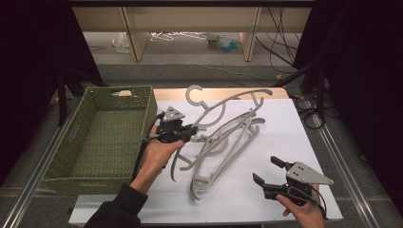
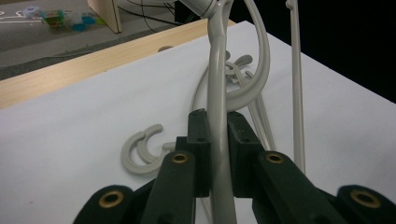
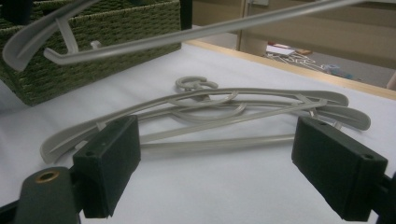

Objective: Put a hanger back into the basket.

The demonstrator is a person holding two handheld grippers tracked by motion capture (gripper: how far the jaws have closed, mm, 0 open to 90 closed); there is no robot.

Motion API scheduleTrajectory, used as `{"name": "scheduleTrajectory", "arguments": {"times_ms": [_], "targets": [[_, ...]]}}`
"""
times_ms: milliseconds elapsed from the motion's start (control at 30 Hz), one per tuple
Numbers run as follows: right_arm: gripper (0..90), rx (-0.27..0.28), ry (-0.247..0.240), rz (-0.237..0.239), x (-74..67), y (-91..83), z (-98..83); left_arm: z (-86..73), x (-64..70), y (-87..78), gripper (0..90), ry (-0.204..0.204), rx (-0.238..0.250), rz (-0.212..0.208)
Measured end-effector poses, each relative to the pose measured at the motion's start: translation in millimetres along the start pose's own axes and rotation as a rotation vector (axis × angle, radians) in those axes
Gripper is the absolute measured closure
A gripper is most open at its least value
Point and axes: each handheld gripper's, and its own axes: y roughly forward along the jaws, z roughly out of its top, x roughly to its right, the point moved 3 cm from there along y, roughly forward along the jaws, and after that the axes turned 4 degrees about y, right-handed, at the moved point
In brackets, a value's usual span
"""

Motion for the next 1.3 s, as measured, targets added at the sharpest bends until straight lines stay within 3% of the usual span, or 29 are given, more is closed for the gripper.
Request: {"name": "scheduleTrajectory", "arguments": {"times_ms": [333, 600, 833, 900, 933, 1100, 1133, 1167, 1300], "targets": [[16.5, -0.001, -0.001, 0.003, -0.7, 1.0, -0.4, 10.1, -15.8, -50.4, 81.3, 0.037, 0.079, 0.028], [16.4, -0.011, 0.0, 0.007, -1.3, 1.2, -0.9, 12.5, -46.5, -90.4, 81.3, 0.091, 0.095, 0.112], [16.4, -0.005, 0.0, 0.001, -1.0, 2.2, -1.2, 7.1, -76.3, -118.4, 81.3, 0.106, 0.125, 0.186], [16.4, -0.015, 0.001, 0.009, -1.2, 1.9, -1.3, 3.2, -84.5, -123.8, 81.3, 0.079, 0.124, 0.185], [16.3, -0.018, -0.002, 0.007, -1.2, 1.8, -1.5, 0.8, -88.8, -126.8, 81.3, 0.067, 0.119, 0.203], [16.3, -0.017, 0.0, 0.008, -1.2, 2.4, -1.7, -9.4, -112.3, -138.2, 81.3, 0.043, 0.103, 0.26], [16.3, -0.007, -0.016, 0.005, -0.2, 2.8, -1.4, -12.0, -118.6, -140.6, 81.3, 0.062, 0.08, 0.272], [16.3, -0.008, -0.016, 0.005, -0.3, 2.9, -1.4, -14.1, -122.8, -140.4, 81.3, 0.04, 0.092, 0.283], [16.3, -0.004, 0.006, 0.02, -2.3, 4.0, -2.2, -24.6, -142.8, -145.0, 81.3, 0.029, 0.06, 0.333]]}}
